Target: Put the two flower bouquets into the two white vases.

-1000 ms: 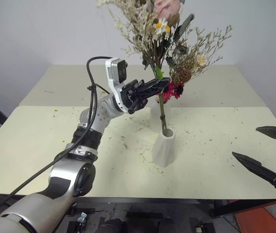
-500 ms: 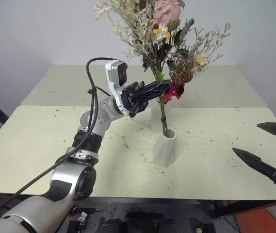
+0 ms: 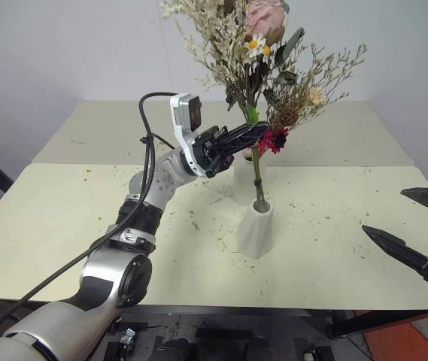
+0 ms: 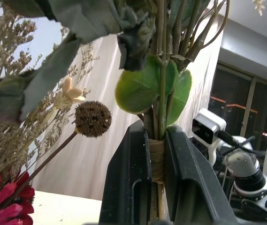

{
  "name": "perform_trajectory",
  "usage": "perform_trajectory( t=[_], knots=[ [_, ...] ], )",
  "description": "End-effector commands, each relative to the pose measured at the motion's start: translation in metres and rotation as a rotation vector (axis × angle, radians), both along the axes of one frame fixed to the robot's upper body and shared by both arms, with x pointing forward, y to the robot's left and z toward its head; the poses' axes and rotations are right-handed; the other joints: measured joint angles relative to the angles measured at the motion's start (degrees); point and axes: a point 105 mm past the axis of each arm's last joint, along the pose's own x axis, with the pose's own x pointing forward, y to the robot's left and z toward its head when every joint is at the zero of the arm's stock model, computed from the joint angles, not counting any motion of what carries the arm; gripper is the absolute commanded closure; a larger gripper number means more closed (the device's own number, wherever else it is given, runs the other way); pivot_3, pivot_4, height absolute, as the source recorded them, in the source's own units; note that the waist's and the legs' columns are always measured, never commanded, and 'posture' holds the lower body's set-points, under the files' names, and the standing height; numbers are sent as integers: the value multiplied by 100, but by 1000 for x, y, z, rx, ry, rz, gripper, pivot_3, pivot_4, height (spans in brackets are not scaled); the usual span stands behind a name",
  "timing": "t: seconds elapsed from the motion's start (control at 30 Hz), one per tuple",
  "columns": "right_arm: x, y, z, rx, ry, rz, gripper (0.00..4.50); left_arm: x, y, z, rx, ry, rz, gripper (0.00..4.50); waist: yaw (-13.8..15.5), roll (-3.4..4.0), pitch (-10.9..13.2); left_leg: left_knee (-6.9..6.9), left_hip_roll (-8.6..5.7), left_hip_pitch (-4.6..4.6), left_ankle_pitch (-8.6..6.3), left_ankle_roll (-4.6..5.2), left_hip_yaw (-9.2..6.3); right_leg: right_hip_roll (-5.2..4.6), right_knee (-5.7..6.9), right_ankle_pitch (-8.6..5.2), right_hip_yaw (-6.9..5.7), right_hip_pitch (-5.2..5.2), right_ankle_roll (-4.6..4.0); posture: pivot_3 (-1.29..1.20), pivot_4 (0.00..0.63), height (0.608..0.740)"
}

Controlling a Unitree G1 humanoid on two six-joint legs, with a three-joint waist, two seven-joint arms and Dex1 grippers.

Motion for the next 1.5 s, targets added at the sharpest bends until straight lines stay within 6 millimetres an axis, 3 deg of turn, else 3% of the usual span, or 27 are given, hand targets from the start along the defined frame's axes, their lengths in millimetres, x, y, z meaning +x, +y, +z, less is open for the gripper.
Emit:
perform_trajectory(
  t=[0.03,0.33,0.57,1.37,1.5],
  knots=[
    [-1,1,7,-28,-42,-2,0,-4,-3,7,7,-57,-6,4389,-1,0,0,0,0,0,0,0,0,0,0,0,0,0,0,0,150,740],
    [0,1,7,-26,-45,-5,0,0,-6,-5,53,-68,25,4389,-1,0,0,0,0,1,0,0,0,0,1,0,0,0,0,0,150,740],
    [0,0,6,-26,-46,-11,0,-10,-10,-17,108,-118,-26,4389,-2,2,-1,0,0,0,0,0,0,0,1,0,0,0,0,0,150,740],
    [0,0,7,-5,-71,-26,0,-17,-18,-50,225,-213,-37,4389,-1,11,-7,2,1,3,0,1,0,0,3,0,0,2,0,0,150,740],
    [0,0,8,-2,-76,-32,0,-10,-19,-41,177,-153,1,4389,2,13,-8,2,1,8,-1,1,0,0,3,0,0,7,0,0,150,740]
  ],
)
